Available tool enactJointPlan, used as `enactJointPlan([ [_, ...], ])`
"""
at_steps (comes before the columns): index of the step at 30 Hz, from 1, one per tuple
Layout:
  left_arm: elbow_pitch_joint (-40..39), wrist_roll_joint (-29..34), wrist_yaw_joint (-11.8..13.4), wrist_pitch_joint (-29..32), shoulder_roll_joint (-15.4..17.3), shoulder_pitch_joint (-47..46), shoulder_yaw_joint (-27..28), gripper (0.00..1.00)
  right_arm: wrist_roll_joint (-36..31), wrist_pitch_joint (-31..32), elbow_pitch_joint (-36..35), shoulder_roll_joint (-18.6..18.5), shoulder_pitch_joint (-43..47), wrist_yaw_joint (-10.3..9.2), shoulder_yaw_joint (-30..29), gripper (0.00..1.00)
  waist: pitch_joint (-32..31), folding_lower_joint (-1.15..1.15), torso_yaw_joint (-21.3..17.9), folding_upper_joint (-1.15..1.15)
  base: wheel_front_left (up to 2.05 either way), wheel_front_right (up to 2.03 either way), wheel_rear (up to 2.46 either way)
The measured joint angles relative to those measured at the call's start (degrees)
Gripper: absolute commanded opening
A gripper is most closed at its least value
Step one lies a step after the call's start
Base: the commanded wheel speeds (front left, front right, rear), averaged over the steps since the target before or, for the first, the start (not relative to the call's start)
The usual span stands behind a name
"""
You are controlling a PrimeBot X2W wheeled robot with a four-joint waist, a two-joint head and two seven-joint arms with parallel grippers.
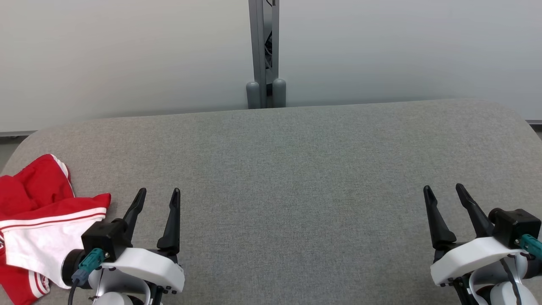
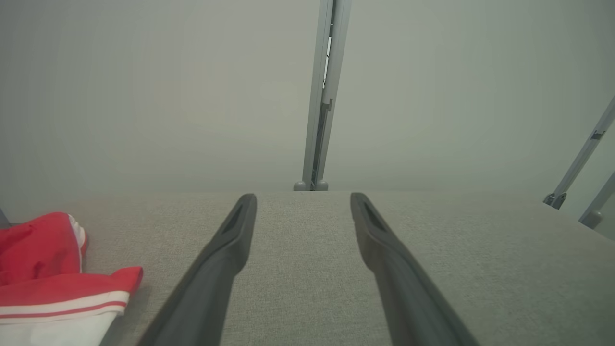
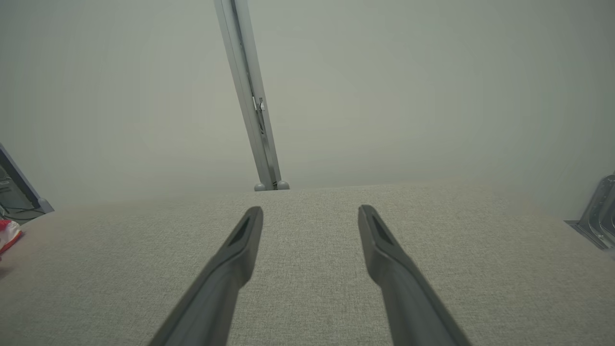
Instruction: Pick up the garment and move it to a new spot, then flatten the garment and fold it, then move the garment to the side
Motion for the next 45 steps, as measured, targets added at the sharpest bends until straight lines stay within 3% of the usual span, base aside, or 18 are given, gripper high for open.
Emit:
enactJointPlan([
  [16,0.64,4.57,1.78,-0.69,-0.19,0.18,0.04,1.0,-5.01,-1.09,1.07,0.74,0.01,0.0,-0.57,1.0,-0.16,0.0,0.06,0.0,0.0,0.0,0.0],
  [32,0.7,7.33,2.04,-0.6,-0.22,0.25,-0.46,1.0,-7.9,-2.34,1.48,1.08,-0.08,0.01,-0.52,1.0,-0.1,0.0,0.22,0.0,0.0,0.0,0.0],
  [45,1.26,6.06,2.4,-0.19,-0.38,0.24,-0.58,1.0,-5.79,-2.58,2.47,1.14,-0.26,0.01,-0.58,1.0,-0.13,0.0,0.28,0.0,0.0,0.0,0.0],
])
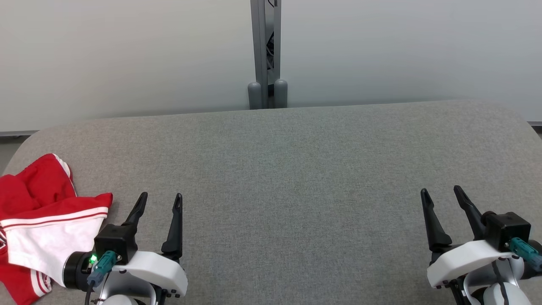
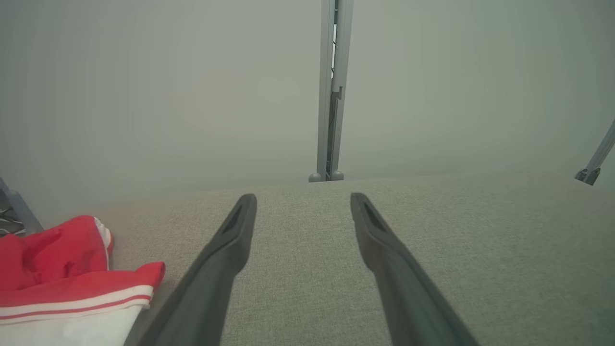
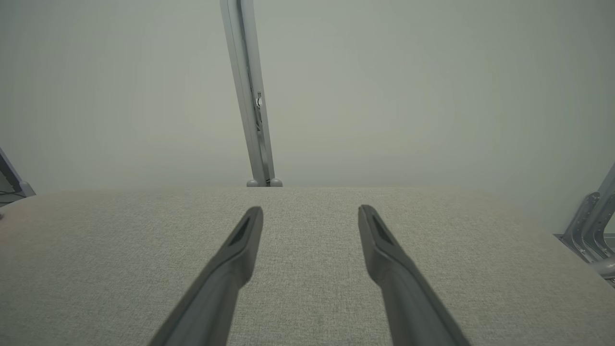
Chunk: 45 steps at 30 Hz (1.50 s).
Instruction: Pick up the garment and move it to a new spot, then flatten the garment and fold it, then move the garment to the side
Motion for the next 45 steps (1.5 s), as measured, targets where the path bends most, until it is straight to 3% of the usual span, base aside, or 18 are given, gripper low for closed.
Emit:
enactJointPlan([
  [18,0.25,-1.12,0.69,-0.09,0.3,-0.67,-0.19,1.0,-0.48,-0.62,-0.51,0.02,-0.37,0.0,0.12,1.0,-0.14,0.0,2.55,0.0,0.0,0.0,0.0],
  [45,-0.26,-4.19,3.12,-0.85,3.08,-0.1,4.04,1.0,2.07,-2.38,1.34,0.11,-1.77,0.05,5.99,1.0,-0.2,0.0,23.63,0.0,0.0,0.0,0.0],
])
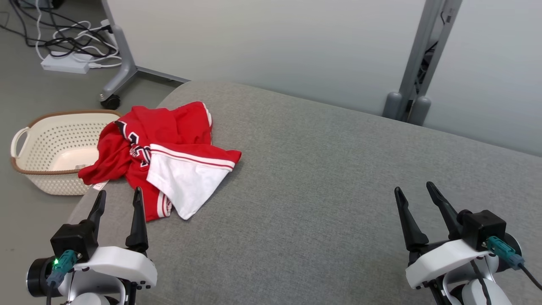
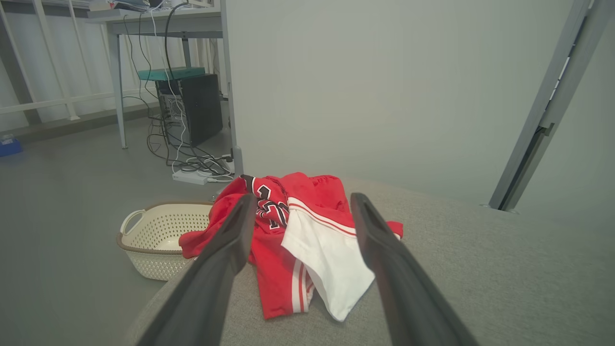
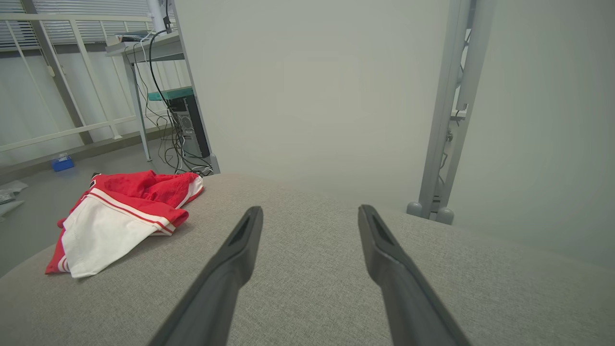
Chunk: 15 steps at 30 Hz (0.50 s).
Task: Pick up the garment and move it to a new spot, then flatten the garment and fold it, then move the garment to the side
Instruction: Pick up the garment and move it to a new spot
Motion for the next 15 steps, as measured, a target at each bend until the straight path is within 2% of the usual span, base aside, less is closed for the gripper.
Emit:
enactJointPlan([
  [3,0.1,-0.38,0.01,0.0,0.0,0.09,-0.03,1.0,0.22,-0.32,0.71,0.0,-0.15,0.0,0.16,1.0,-0.02,0.0,1.34,0.0,0.0,0.0,0.0],
  [15,0.68,-1.26,-0.03,-0.05,-0.3,-0.96,-0.73,1.0,0.43,-0.49,1.36,-0.01,-0.42,0.0,0.15,1.0,0.16,0.0,2.24,0.0,0.0,0.0,0.0],
])
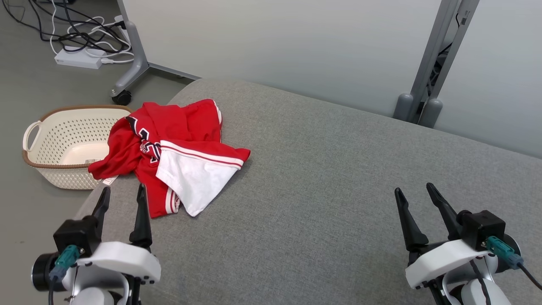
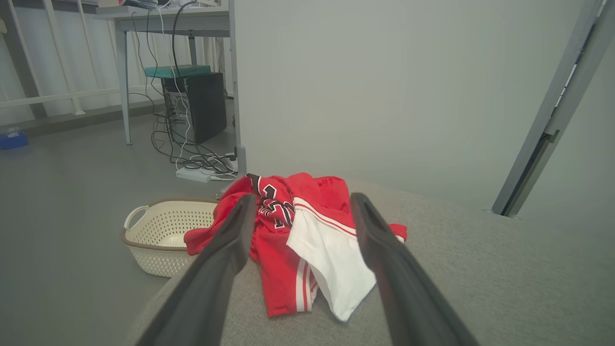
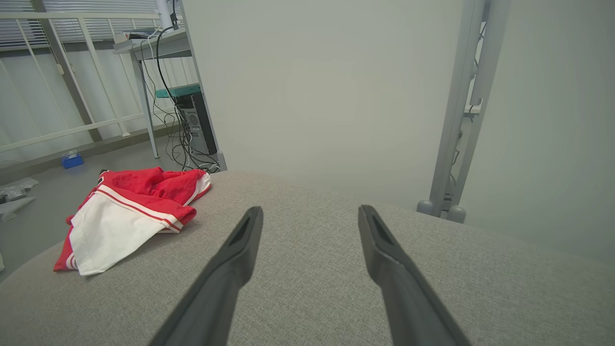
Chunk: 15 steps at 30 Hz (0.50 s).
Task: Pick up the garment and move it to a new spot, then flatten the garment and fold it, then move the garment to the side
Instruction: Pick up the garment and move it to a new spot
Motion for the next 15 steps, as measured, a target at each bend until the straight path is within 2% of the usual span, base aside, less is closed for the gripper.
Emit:
enactJointPlan([
  [9,0.41,-0.9,-1.48,3.26,0.59,-6.8,-0.98,1.0,0.12,0.0,-0.09,0.02,-0.86,0.0,1.01,1.0,0.82,0.0,-1.51,0.0,0.0,0.0,0.0],
  [15,7.78,-3.23,-5.05,9.31,1.29,-12.13,-2.67,1.0,0.12,0.02,0.01,0.03,-2.22,0.0,2.01,1.0,2.59,0.0,-5.36,0.0,0.0,0.0,0.0],
])
